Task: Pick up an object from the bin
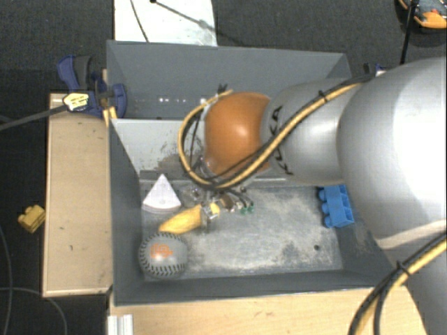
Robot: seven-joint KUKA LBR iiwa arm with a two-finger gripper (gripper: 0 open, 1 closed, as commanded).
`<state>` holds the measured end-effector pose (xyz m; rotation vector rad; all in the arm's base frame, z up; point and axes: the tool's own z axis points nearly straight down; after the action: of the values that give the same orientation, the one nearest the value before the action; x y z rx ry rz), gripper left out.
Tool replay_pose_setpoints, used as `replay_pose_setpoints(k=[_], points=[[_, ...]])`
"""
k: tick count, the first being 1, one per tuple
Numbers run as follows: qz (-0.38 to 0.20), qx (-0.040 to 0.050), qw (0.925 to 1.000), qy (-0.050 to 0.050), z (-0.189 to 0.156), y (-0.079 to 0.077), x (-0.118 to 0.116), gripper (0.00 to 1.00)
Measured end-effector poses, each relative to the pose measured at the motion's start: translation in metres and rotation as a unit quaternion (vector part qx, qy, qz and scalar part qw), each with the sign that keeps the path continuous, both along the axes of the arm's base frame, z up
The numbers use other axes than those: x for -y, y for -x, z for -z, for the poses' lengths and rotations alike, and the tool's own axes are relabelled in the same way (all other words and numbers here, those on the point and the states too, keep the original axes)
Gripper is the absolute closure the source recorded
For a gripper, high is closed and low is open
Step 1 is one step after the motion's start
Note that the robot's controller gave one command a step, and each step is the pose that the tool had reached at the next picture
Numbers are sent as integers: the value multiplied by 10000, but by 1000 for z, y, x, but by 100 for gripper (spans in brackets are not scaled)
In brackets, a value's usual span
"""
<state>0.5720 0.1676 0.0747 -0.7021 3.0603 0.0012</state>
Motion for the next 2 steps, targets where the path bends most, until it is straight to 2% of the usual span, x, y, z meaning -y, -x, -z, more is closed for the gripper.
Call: replay_pose_setpoints(k=[2], points=[[6, 3, 10000, -2, -14, 0, 0, 100]])
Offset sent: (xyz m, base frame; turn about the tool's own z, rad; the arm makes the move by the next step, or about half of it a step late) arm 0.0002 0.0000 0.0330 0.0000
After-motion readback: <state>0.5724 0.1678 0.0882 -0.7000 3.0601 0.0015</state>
